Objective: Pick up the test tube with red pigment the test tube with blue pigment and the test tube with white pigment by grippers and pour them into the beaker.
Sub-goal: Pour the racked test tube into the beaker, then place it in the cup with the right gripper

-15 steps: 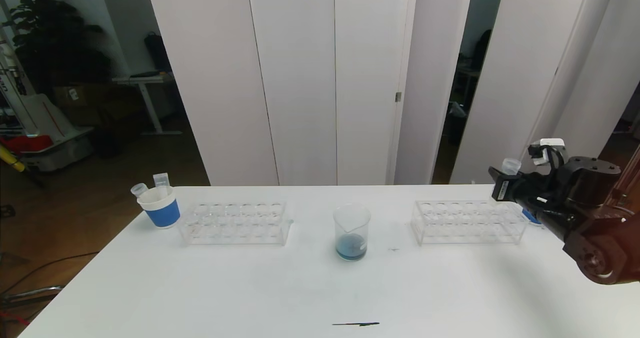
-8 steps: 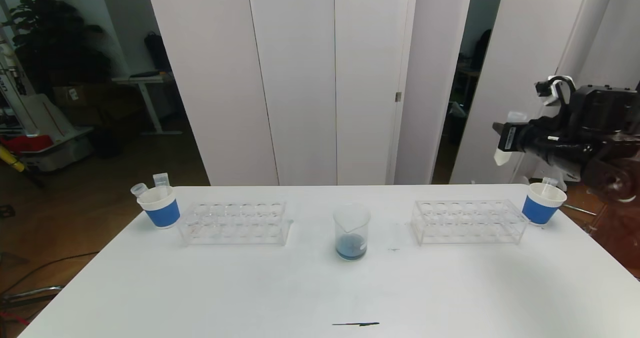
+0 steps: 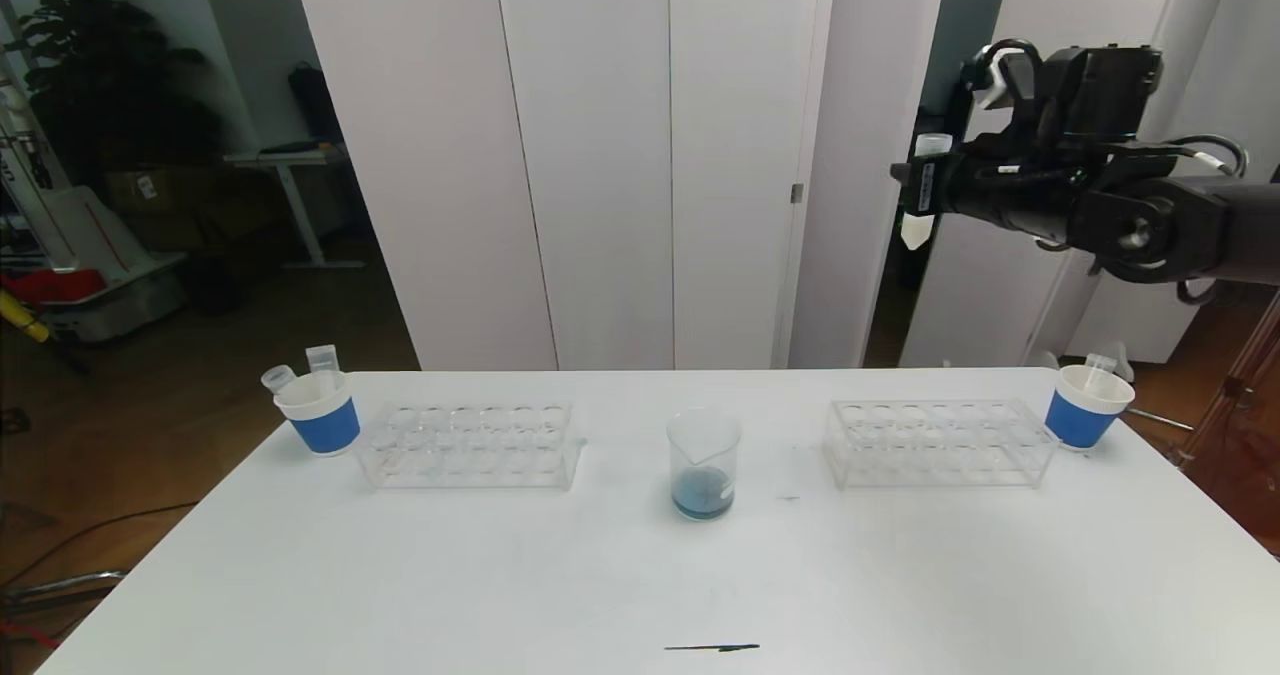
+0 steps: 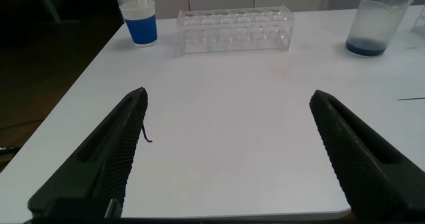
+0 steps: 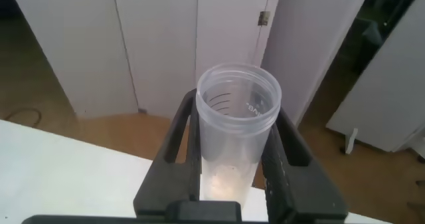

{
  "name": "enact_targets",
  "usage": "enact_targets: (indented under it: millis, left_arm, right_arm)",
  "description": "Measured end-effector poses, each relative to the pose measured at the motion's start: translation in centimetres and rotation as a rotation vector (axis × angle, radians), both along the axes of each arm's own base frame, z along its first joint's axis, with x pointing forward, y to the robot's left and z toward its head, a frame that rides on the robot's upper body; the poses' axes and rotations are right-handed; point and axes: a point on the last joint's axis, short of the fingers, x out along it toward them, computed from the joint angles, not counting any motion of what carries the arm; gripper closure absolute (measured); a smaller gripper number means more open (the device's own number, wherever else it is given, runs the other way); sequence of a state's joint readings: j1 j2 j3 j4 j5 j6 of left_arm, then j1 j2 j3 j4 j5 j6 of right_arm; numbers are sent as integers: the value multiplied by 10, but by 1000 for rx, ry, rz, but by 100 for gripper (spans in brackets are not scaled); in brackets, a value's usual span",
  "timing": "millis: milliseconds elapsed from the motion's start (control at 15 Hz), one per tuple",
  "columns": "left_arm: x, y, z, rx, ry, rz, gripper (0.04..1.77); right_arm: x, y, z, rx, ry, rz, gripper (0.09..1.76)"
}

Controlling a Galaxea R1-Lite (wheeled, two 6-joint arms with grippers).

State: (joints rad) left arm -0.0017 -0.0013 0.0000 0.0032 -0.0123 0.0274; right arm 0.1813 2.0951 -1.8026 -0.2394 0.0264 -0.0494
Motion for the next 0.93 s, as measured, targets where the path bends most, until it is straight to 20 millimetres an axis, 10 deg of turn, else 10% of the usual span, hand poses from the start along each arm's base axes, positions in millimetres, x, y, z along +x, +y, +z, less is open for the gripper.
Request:
enact_targets:
  millis: [600,933]
  left_arm:
    - [0,0,0,0,0,0,7]
    - [0,0,0,0,0,0,7]
  right_arm:
    - [2,73,-65,-275,-259,158,126]
    - [2,83,-80,-349,-268,280,126]
